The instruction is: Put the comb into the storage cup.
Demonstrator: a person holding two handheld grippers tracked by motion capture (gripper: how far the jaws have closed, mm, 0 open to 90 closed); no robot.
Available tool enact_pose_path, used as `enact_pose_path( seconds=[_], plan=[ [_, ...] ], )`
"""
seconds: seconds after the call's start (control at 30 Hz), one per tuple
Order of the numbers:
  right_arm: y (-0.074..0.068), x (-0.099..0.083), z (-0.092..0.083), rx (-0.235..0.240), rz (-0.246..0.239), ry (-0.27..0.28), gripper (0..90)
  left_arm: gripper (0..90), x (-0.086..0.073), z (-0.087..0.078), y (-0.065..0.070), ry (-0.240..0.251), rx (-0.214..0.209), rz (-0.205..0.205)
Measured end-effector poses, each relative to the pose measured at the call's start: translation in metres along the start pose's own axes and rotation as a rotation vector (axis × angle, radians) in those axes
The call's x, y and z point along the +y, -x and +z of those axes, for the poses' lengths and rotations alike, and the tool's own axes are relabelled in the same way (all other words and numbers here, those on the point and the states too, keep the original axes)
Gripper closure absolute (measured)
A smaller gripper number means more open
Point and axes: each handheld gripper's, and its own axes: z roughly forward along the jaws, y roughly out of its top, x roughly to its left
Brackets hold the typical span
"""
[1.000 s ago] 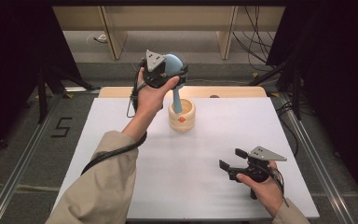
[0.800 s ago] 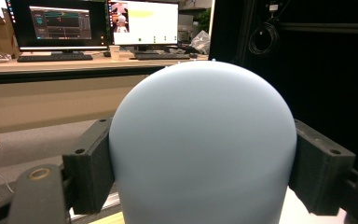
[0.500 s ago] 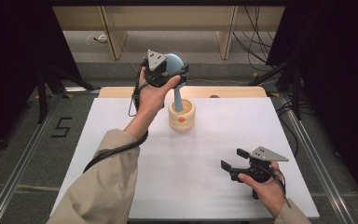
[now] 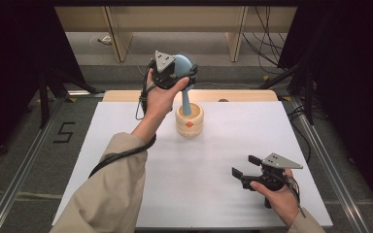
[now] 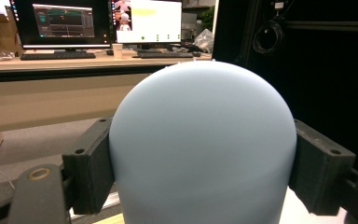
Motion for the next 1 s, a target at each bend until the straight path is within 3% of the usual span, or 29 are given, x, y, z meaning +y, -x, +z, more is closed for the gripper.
enact_pose_path(
  seconds=[0.43, 1.0],
  plan=[
    [0.000, 0.000, -0.005, 0.019, -0.025, -0.003, 15.6, 19.6, -0.003, 0.005, -0.002, -0.012, 0.010, -0.002],
    [0.005, -0.002, -0.012, -0.003, -0.027, 0.006, 15.6, 19.5, -0.006, 0.010, -0.004, -0.017, 0.016, -0.002]
  ],
)
